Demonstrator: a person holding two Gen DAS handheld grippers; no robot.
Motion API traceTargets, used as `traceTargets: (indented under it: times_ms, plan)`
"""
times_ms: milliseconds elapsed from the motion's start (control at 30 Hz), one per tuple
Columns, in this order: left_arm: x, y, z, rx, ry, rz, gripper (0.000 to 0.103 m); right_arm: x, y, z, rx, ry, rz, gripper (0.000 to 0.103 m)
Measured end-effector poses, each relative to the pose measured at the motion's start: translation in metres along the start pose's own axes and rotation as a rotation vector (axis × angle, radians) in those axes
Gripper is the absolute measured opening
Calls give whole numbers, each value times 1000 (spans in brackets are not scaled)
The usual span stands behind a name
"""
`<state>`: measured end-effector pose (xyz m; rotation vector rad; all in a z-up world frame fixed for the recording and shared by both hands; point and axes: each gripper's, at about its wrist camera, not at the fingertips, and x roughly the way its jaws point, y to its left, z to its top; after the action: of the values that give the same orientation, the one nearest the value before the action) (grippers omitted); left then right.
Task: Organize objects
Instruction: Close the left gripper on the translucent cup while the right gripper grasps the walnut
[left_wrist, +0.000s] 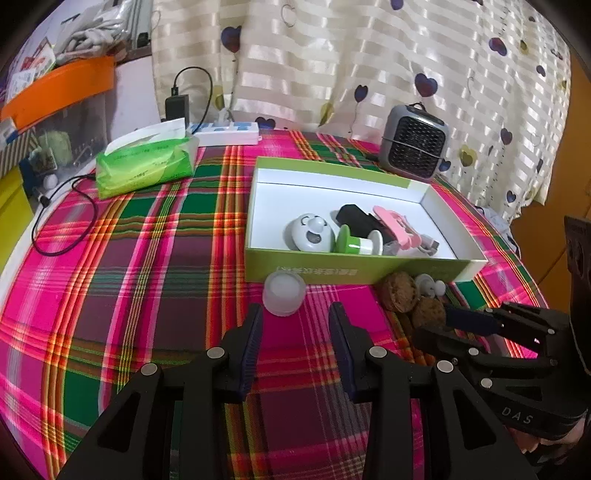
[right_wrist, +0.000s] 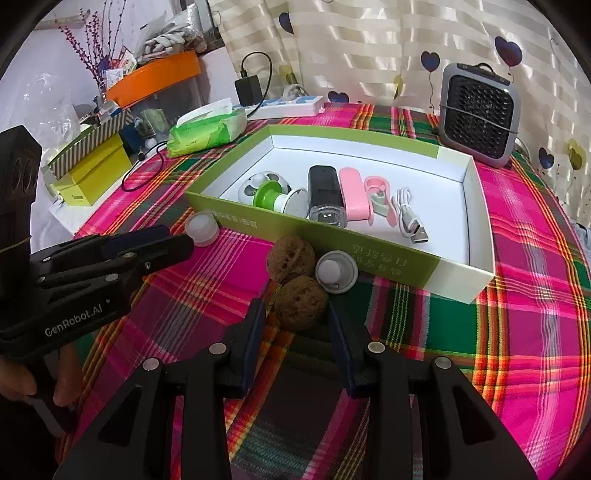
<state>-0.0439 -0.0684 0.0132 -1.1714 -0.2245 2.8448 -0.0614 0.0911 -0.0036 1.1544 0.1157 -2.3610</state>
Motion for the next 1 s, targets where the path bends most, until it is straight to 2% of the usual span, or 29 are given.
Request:
traceTargets:
  times_ms: [200, 300, 800, 833, 900, 1000]
  plan:
    - [10, 2, 5, -4, 25, 1, 36, -1, 0, 0, 5, -1, 6, 36]
    - [14, 1, 7, 4, 35, 10, 36, -2, -1, -1, 12, -7, 10, 30]
    - [32, -1, 18, 29, 77, 31, 36, -3, 0, 0, 14, -19, 16, 30]
    - [33, -1, 18, 27, 82, 31, 35, -3, 0, 0, 14, -20, 15, 30]
    - [33, -1, 18, 25, 79, 31, 27, -3, 0, 0, 12, -22, 15, 30]
    - [33, 0, 18, 22, 79, 27, 27, -4, 0, -1, 11, -29, 15, 30]
